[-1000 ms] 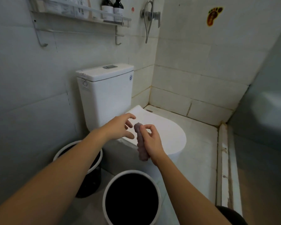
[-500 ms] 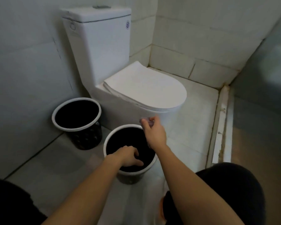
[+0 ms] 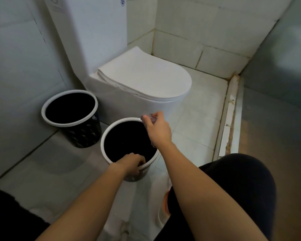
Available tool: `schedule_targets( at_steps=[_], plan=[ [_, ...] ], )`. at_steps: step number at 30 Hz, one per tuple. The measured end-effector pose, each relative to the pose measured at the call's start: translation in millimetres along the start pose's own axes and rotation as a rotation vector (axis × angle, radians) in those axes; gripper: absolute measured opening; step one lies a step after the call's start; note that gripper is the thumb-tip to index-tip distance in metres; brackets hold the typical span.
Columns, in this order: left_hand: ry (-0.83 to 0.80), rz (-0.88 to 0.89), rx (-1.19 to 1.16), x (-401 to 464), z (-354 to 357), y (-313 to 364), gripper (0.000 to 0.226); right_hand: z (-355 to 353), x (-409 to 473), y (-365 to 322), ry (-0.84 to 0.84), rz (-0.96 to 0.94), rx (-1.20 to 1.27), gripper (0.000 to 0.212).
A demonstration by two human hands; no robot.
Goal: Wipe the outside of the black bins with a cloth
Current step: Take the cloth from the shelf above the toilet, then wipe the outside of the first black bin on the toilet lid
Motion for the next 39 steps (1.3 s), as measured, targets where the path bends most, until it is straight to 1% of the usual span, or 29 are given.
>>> schedule_targets(
  at_steps=[4,7,12,15,17,19,23,27,30,35,39],
  plan=[
    [0.006,0.039,0.068,-3.7,-8.4,-4.0,0.035,-7.6,0.4,-0.7,0.001,-0.001,-0.028,0.034],
    [0.053,0.04,0.079,-8.8,-29.5,-7.0,0.032,-13.7,0.3,-7.8,0.003,-0.003,-0.03,0.033],
    [0.18,0.045,0.129,-19.8,-81.3,-2.1,0.04,-21.9,0.8,-29.1,-0.016,-0.09,-0.025,0.03],
    [0.246,0.077,0.135,-30.6,-120.2,4.2,0.033,-30.0,3.7,-41.1,-0.009,-0.147,-0.056,0.028],
    [0.269,0.085,0.148,-39.2,-148.3,9.7,0.035,-37.0,5.3,-49.7,-0.001,-0.18,-0.057,0.028],
    [0.274,0.089,0.111,-47.0,-176.8,15.4,0.035,-46.6,8.4,-61.3,0.023,-0.211,-0.058,0.033],
    [0.327,0.119,-0.019,-65.3,-240.4,29.0,0.038,-72.1,22.0,-95.1,0.108,-0.27,-0.018,0.034],
    [0.406,0.147,-0.067,-84.0,-311.1,35.6,0.043,-100.0,42.6,-145.0,0.188,-0.342,0.047,0.032],
    [0.482,0.203,-0.117,-97.8,-365.6,42.9,0.045,-118.5,58.5,-187.2,0.242,-0.417,0.051,0.035],
    [0.597,0.274,-0.13,-108.7,-440.6,57.2,0.044,-145.3,84.8,-244.7,0.335,-0.475,0.176,0.029],
    [0.711,0.296,-0.092,-100.4,-477.5,66.5,0.042,-156.3,102.4,-275.4,0.389,-0.518,0.183,0.027]
  ],
)
Point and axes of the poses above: each hand's wrist, its own x-axis towards the middle knuckle, its own z-axis out of the palm, y = z × x, the point moved 3 cm from there along x, towards the middle knuckle, and after that the axes turned 5 degrees about y, right-handed, at the moved point
